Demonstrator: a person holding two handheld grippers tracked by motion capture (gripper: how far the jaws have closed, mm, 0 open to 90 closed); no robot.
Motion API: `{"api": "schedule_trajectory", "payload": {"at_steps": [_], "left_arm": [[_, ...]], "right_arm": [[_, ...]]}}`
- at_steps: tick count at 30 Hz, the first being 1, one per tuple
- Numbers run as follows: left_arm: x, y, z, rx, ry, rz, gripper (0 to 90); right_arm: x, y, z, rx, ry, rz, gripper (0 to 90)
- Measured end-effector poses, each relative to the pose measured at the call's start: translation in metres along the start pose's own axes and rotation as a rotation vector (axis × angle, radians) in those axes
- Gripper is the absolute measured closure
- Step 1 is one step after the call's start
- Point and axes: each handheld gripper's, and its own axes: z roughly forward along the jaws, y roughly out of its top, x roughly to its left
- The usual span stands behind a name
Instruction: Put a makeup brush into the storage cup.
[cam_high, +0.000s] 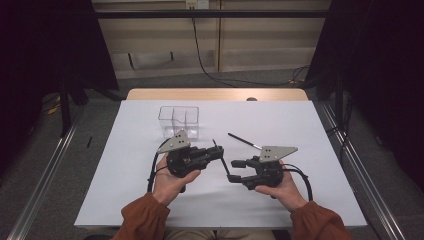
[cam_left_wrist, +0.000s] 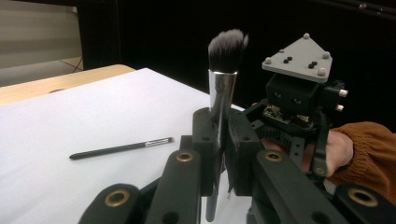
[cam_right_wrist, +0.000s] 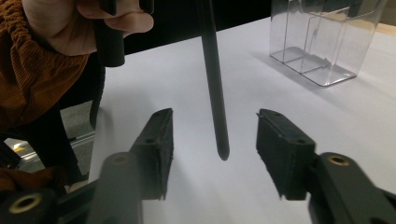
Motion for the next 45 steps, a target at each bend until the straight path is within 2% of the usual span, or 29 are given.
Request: {"api": "schedule_trajectory", "payload": {"at_steps": [4,8,10,14,17,26,29,33,38,45], "left_arm": [[0.004,0.001,-0.004,-0.006,0.018,0.005,83.9],[0.007,0.004,-0.008,-0.02,0.011,-0.02,83.9],[0.006,0.007,-0.011,-0.012,0.023,0.005,83.9],[0.006,0.012,-0.017,-0.021,0.03,0.021,83.9],[0.009,0.011,-0.019,-0.023,0.042,0.014,83.9],[0.017,0.009,-0.027,-0.009,0.077,0.008,83.9],[0.019,0.007,-0.027,-0.005,0.08,0.006,83.9],[0.019,0.006,-0.03,0.0,0.089,0.011,83.9],[0.021,0.007,-0.035,-0.008,0.101,0.002,83.9],[0.023,0.006,-0.045,-0.002,0.122,0.009,83.9]], "right_arm": [[0.0,0.0,0.0,0.003,-0.019,0.015,31.1],[-0.001,0.001,-0.001,-0.009,-0.025,0.028,22.3],[-0.001,0.002,-0.003,-0.018,-0.026,0.032,19.2],[-0.003,0.003,-0.005,-0.025,-0.053,0.05,11.0],[-0.003,0.002,-0.006,-0.022,-0.053,0.047,4.1],[-0.004,0.0,-0.01,-0.024,-0.098,0.05,3.6],[-0.005,0.001,-0.011,-0.05,-0.12,0.067,4.9],[-0.003,0.0,-0.013,-0.054,-0.138,0.047,4.3],[0.0,-0.003,-0.018,-0.067,-0.19,0.02,3.6],[0.0,-0.004,-0.031,-0.092,-0.252,0.026,2.6]]}}
